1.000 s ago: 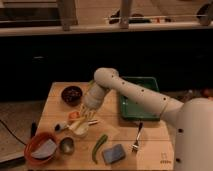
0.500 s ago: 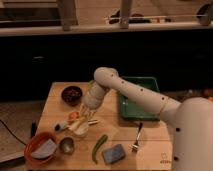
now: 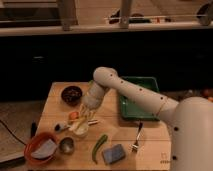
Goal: Place banana in paper cup
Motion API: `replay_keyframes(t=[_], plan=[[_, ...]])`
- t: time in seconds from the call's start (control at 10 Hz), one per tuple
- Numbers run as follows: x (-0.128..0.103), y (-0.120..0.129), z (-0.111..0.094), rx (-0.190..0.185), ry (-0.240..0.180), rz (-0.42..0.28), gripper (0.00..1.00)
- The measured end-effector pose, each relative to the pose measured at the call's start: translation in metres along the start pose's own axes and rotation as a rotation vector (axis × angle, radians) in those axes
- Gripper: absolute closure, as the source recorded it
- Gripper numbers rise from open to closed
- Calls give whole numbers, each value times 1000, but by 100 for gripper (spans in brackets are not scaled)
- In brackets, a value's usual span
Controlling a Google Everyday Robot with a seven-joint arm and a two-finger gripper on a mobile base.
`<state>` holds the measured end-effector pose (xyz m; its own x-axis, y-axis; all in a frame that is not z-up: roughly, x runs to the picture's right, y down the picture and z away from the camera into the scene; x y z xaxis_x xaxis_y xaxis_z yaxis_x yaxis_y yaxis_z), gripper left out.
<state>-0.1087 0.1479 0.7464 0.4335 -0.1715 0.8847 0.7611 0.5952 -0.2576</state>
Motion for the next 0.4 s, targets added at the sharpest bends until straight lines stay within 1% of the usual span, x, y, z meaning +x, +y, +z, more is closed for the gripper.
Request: replay_keyframes(t=[0.1, 0.2, 0.3, 0.4], plan=[[-1, -2, 0, 3, 7, 3, 54], [-1, -2, 0, 3, 10, 4, 45], [-1, -3, 0, 3, 13, 4, 34], [-1, -3, 0, 3, 14, 4, 26]])
